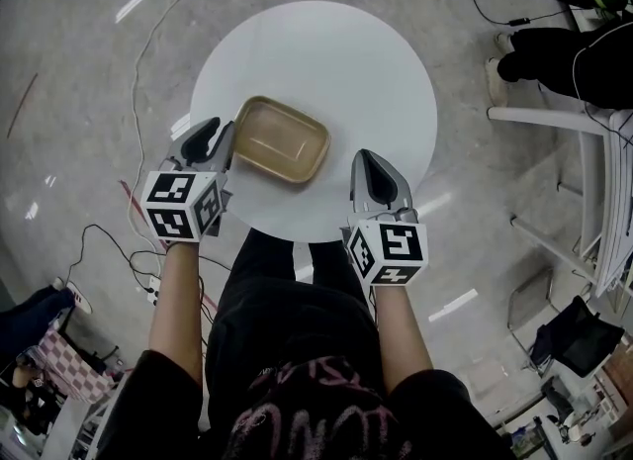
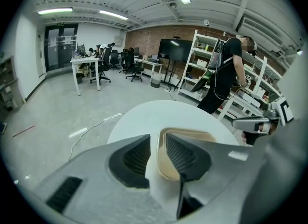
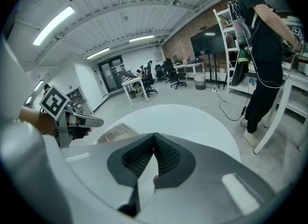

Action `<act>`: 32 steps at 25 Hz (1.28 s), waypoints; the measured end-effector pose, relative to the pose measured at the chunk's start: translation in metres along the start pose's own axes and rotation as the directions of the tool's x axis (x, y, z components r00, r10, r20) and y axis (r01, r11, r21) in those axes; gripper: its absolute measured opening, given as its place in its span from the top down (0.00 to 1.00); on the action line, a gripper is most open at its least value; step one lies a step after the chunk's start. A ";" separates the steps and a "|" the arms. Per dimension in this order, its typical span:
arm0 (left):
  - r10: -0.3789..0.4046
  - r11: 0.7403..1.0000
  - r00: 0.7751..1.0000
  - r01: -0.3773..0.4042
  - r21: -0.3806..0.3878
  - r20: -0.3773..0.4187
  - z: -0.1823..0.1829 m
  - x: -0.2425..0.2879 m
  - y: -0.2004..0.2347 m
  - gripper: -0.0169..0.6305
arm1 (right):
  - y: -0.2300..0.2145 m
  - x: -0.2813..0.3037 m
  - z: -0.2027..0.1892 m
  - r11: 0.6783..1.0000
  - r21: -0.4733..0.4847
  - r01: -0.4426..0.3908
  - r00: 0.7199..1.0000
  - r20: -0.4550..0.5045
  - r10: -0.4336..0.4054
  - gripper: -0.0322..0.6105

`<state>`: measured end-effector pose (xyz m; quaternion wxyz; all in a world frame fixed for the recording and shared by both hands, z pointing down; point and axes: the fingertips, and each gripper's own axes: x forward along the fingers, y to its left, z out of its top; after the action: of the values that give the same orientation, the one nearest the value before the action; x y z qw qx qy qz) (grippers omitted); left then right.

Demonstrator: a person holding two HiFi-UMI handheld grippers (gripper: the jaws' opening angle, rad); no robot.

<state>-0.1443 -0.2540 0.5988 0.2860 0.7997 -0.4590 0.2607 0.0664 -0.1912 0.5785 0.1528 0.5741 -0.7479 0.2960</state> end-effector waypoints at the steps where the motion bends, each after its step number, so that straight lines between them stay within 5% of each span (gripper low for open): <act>1: -0.007 1.000 1.000 0.007 -0.002 -0.004 -0.001 0.003 0.000 0.81 | -0.001 0.000 -0.001 1.000 -0.001 0.002 1.000 -0.002 -0.002 0.95; 19: -0.138 0.984 0.988 0.128 -0.127 -0.073 -0.016 0.034 0.002 0.73 | -0.011 0.005 -0.014 0.999 0.013 0.031 0.999 -0.035 -0.031 0.95; 32: -0.210 0.960 0.974 0.189 -0.205 -0.083 -0.022 0.036 0.001 0.80 | -0.006 0.011 -0.019 0.999 0.011 0.032 0.998 -0.047 -0.031 0.95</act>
<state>-0.1324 -0.2603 0.6385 0.4117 0.7952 -0.3840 0.2254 0.0664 -0.1887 0.6009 0.1713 0.5797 -0.7332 0.3114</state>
